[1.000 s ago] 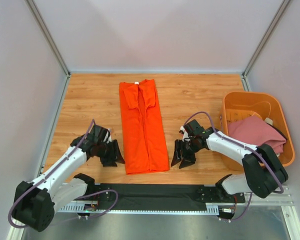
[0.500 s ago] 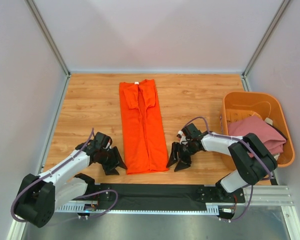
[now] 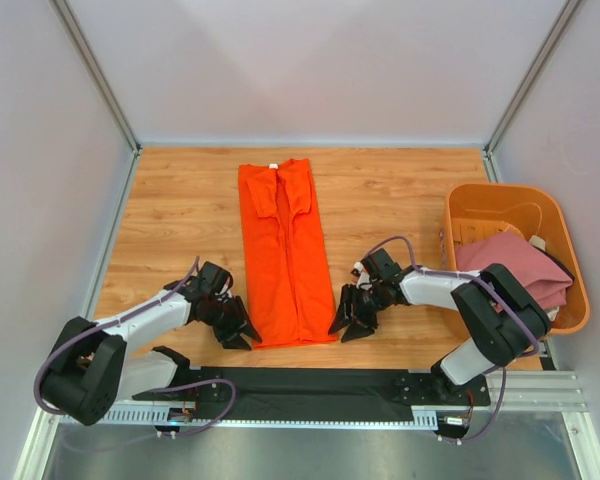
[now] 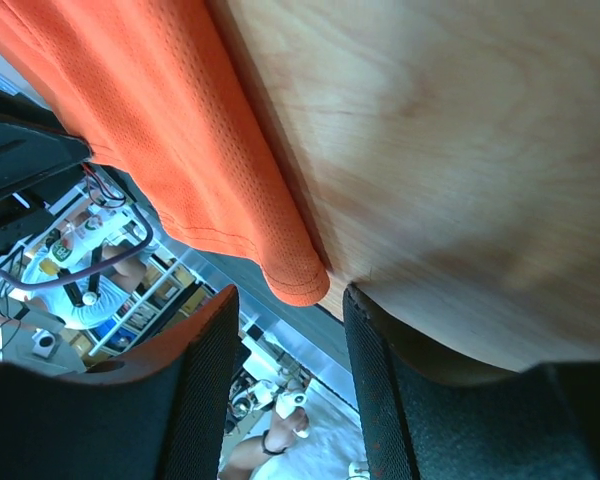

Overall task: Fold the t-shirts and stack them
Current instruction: Fold the tshirt

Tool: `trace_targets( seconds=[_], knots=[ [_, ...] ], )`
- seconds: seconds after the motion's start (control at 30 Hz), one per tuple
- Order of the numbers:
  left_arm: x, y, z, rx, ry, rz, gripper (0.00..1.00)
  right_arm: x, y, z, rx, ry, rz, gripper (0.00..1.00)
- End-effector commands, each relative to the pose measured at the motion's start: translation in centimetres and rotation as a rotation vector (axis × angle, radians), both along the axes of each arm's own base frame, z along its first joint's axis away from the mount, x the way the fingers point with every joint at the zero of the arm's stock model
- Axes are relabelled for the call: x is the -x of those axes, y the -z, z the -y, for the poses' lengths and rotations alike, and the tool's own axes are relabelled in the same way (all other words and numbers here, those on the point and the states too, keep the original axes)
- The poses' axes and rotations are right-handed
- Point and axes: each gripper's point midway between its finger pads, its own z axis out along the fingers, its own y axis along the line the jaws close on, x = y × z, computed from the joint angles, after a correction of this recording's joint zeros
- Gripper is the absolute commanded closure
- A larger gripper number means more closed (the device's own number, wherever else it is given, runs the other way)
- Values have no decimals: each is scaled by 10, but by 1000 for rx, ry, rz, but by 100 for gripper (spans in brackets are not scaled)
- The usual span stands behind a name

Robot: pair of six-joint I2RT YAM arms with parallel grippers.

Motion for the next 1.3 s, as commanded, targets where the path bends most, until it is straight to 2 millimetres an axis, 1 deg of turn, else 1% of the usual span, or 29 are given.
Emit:
trace_targets(
  seconds=[0.0, 0.07, 0.1, 0.13, 0.17, 0.2, 0.23, 0.33, 0.47, 0.53, 0.57, 0.6, 0.63, 0.7, 0.73, 0.77, 0.8, 0.83, 0.87, 0.93, 0.97, 1.0, 1.03, 1.07, 1.1, 1.13, 1.17, 1.23, 1.27],
  knots=[
    [8, 25, -20, -131, -10, -14, 56, -7, 21, 7, 72, 40, 40, 52],
    [9, 27, -22, -135, -17, -7, 59, -8, 23, 6, 73, 39, 43, 53],
    [10, 27, -24, -138, -22, -7, 65, -9, 24, 5, 73, 38, 42, 54],
    [11, 28, -24, -139, -23, -5, 70, -9, 24, 3, 74, 37, 41, 57],
    [12, 29, -25, -136, -23, 2, 76, -7, 25, 0, 70, 20, 39, 64],
    [10, 28, -23, -127, -22, 12, 94, -5, 26, -2, 70, 10, 36, 68],
    [10, 27, -22, -120, -14, 20, 100, -2, 25, -4, 68, 1, 37, 72],
    [10, 21, -22, -118, 10, 31, 100, 9, 19, -12, 59, -41, 51, 100],
    [3, -1, -19, -91, 14, 101, 100, 15, -2, -15, 35, -39, 98, 100],
    [3, -11, -23, -111, 17, 116, 100, 2, -24, -19, 15, -31, 168, 100],
    [-9, -26, -20, -105, 17, 167, 100, -2, -27, -12, 54, -28, 174, 100],
    [-14, -33, -20, -112, 15, 182, 100, -19, -46, -20, 30, -22, 224, 100],
    [-25, -44, -19, -132, 17, 207, 100, -27, -51, -16, 41, -4, 215, 100],
    [-40, -53, -19, -161, 41, 228, 100, -45, -62, -18, 41, -10, 239, 100],
    [-48, -56, -20, -176, 46, 226, 100, -64, -78, -24, 20, -4, 274, 100],
    [-66, -64, -15, -180, 45, 223, 100, -75, -71, -19, 58, 3, 233, 100],
    [-78, -66, -18, -183, 39, 229, 100, -87, -72, -19, 59, -8, 249, 100],
    [-92, -71, -16, -172, 29, 238, 100, -110, -90, -27, 32, -1, 295, 100],
    [-114, -78, -12, -170, 24, 251, 100, -121, -78, -24, 50, 6, 238, 100],
    [-142, -84, -16, -182, 2, 270, 100, -143, -80, -25, 62, -7, 248, 100],
    [-165, -89, -13, -177, -5, 279, 100, -169, -96, -30, 40, 5, 293, 100],
    [-177, -91, -14, -175, -16, 281, 100, -182, -82, -33, 49, 0, 260, 100],
    [-190, -93, -17, -172, -26, 286, 100, -193, -82, -34, 43, -5, 264, 100],
    [-213, -96, -13, -169, -29, 299, 100, -215, -98, -37, 20, 8, 302, 100],
    [-223, -96, -13, -175, -27, 297, 100, -225, -81, -37, 39, 6, 268, 100],
    [-244, -111, -11, -161, -25, 339, 100, -231, -80, -35, 50, 3, 258, 100],
    [-252, -98, -9, -165, -11, 304, 100, -243, -80, -32, 54, 19, 263, 100],
    [-271, -98, -8, -168, 0, 298, 100, -264, -83, -31, 33, 43, 276, 100],
    [-277, -97, -8, -171, -1, 300, 100, -268, -83, -32, 23, 45, 275, 100]
  ],
)
